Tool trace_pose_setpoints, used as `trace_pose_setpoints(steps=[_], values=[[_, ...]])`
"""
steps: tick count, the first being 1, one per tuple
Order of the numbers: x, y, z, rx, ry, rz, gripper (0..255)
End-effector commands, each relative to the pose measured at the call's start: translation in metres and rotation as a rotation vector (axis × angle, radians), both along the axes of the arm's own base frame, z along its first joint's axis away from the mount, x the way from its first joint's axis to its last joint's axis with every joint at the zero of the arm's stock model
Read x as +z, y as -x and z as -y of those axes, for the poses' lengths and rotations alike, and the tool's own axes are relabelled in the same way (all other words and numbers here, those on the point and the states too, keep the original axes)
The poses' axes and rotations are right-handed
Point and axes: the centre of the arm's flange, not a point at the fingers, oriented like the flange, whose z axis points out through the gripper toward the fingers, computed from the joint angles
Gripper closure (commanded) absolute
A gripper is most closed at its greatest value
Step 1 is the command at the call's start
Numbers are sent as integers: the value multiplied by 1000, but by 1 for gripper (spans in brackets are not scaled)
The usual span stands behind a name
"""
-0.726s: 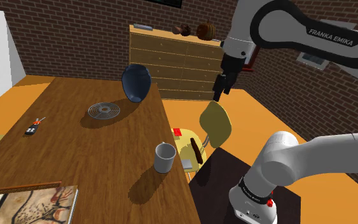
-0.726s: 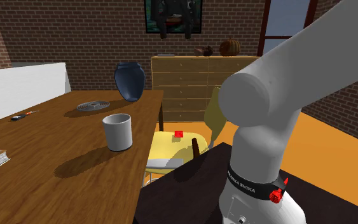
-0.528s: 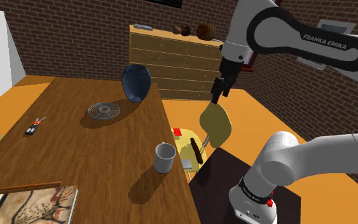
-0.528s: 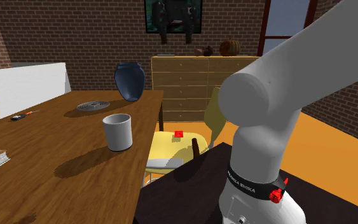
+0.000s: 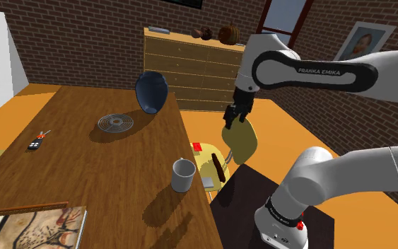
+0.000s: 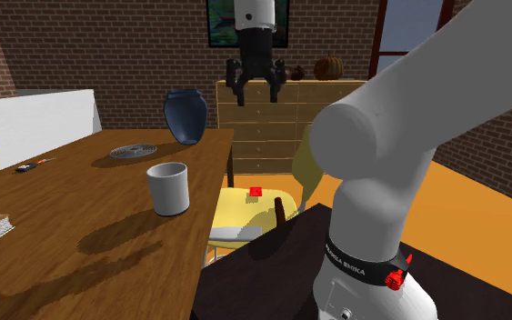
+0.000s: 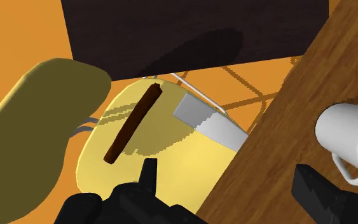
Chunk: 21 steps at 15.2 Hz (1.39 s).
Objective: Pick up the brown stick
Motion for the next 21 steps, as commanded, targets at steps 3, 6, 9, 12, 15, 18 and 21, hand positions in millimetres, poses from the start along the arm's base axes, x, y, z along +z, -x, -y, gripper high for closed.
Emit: trace_pose_setpoints(steps=[3, 6, 9, 12, 15, 18, 21], values=[[-49, -10, 17, -69, -2, 3, 0], [-85, -17, 31, -120, -3, 4, 0], [-122, -23, 46, -171, -5, 4, 0], [-158, -29, 61, -222, -6, 5, 0], [-194, -34, 77, -273, -7, 5, 0], [-231, -38, 92, -325, -9, 5, 0], [-267, -41, 108, -376, -10, 6, 0]])
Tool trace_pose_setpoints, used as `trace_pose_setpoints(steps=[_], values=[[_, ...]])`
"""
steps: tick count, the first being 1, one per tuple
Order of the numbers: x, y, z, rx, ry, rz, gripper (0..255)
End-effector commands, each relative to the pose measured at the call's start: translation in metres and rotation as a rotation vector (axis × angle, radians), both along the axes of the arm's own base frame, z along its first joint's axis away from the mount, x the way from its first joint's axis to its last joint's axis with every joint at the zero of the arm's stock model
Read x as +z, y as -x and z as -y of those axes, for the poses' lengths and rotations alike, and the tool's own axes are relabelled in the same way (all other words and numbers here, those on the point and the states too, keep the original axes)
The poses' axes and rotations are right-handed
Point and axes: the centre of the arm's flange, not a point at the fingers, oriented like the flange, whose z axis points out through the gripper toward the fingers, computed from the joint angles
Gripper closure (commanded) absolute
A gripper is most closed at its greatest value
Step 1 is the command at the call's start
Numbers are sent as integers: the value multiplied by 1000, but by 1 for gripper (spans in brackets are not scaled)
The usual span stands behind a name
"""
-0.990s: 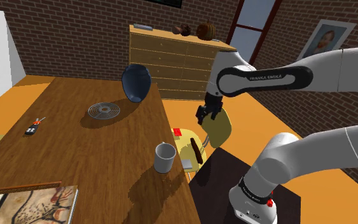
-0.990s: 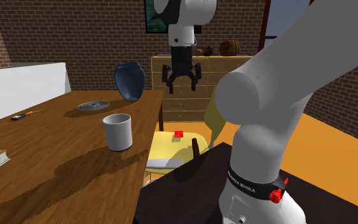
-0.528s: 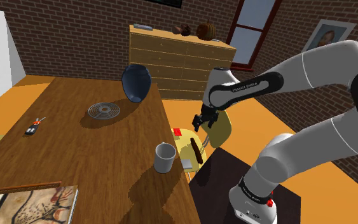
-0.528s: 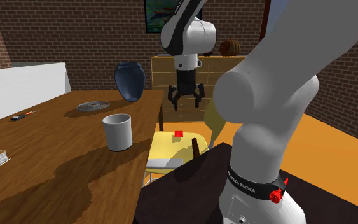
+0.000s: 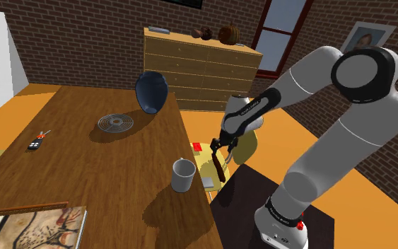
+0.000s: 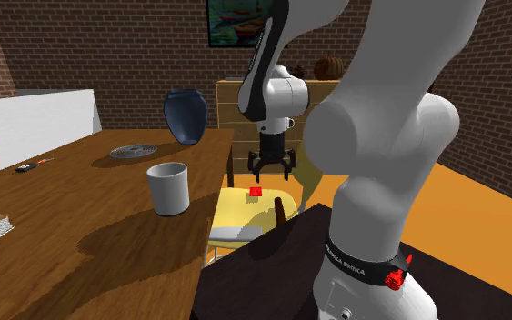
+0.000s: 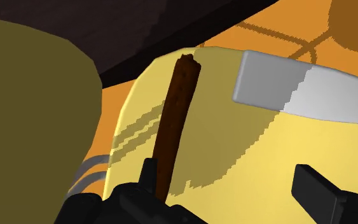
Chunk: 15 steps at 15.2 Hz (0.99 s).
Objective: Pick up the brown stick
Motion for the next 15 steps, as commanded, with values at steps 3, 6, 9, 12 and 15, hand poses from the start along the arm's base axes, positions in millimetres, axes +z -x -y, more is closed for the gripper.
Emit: trace_pose_setpoints(steps=[3, 6, 9, 12, 15], values=[[-48, -3, 23, -69, 0, 3, 0], [-85, -4, 39, -120, -2, 3, 0], [-115, -5, 52, -163, -3, 3, 0], [-131, -5, 52, -163, -3, 3, 0], [-147, -5, 52, -163, -3, 3, 0]])
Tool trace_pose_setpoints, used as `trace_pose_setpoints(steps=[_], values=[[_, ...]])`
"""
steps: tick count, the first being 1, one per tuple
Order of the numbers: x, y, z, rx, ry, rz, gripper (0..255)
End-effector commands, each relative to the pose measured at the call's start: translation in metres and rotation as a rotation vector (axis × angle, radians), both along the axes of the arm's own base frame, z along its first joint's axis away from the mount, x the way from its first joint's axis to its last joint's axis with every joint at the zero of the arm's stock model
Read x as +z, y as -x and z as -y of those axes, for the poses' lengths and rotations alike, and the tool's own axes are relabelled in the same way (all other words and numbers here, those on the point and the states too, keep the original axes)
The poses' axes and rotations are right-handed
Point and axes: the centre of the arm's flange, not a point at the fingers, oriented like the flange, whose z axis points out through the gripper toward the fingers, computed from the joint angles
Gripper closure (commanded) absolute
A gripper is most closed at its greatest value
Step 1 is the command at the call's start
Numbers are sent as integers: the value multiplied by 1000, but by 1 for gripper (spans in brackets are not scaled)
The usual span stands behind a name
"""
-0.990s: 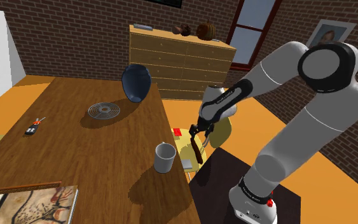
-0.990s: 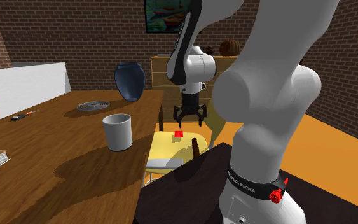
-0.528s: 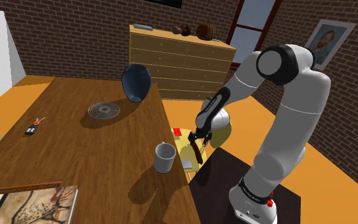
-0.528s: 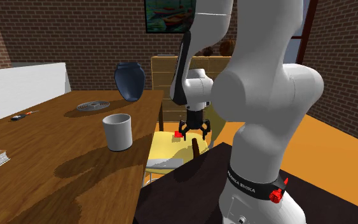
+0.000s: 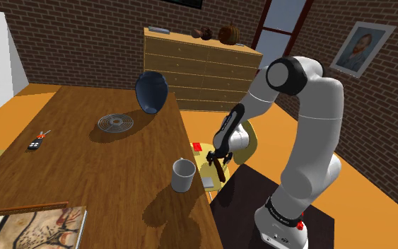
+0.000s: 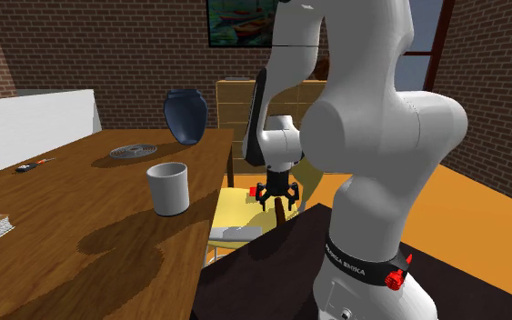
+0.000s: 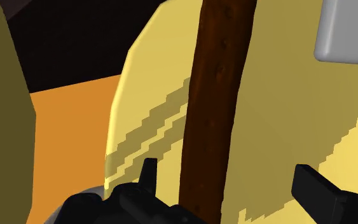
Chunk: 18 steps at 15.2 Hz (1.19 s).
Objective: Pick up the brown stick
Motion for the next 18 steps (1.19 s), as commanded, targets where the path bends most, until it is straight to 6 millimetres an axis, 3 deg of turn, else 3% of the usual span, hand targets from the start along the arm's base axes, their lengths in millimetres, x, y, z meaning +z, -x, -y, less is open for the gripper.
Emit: trace_pose_setpoints(steps=[1, 3, 4, 12, 13, 18], values=[[-15, 9, 5, -23, -3, -15, 0], [-18, 9, 5, -23, -3, -15, 0], [-17, 11, 7, -23, -3, -15, 255], [-18, 6, 12, -22, -4, -15, 255], [-18, 9, 5, -23, -3, -15, 255], [9, 9, 5, -23, -3, -15, 255]])
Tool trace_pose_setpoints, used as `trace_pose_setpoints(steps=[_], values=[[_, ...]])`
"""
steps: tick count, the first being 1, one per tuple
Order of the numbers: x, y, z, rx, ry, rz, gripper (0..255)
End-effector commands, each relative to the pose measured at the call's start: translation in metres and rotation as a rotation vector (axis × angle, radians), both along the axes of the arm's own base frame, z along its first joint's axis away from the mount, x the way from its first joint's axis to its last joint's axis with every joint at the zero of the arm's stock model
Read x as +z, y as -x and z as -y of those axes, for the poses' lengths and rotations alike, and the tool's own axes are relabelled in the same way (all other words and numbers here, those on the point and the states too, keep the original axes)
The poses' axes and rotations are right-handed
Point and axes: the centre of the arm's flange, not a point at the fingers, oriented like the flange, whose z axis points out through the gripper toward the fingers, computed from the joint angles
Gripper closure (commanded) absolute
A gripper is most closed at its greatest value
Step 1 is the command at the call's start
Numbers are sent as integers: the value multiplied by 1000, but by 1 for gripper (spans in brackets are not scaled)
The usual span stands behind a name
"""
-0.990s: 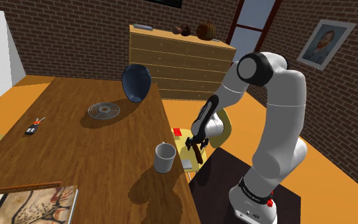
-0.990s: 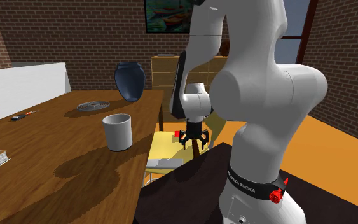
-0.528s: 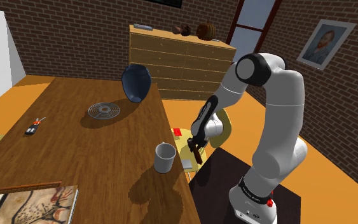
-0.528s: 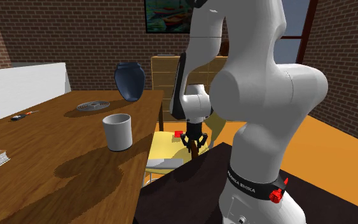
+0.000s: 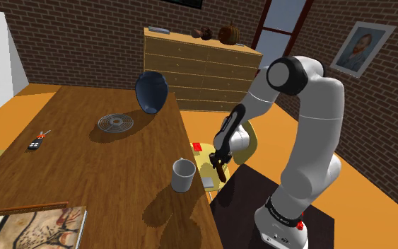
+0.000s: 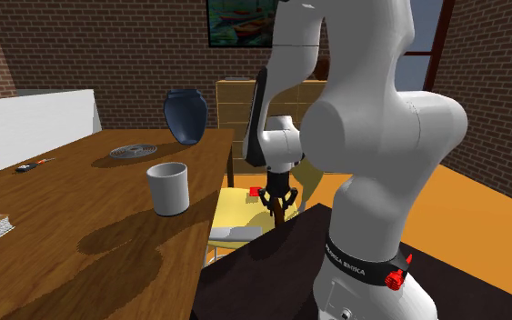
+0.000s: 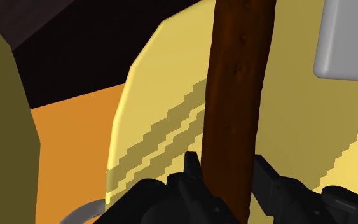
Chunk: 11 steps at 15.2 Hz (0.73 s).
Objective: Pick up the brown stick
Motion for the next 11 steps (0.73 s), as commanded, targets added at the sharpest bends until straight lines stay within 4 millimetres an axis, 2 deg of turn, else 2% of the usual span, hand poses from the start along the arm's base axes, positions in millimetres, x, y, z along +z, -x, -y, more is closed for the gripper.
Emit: trace_pose_setpoints(steps=[1, 10, 11], values=[[15, 4, 9, -24, 7, 7, 255], [63, 4, 9, -24, 7, 7, 255], [63, 4, 9, -24, 7, 7, 255]])
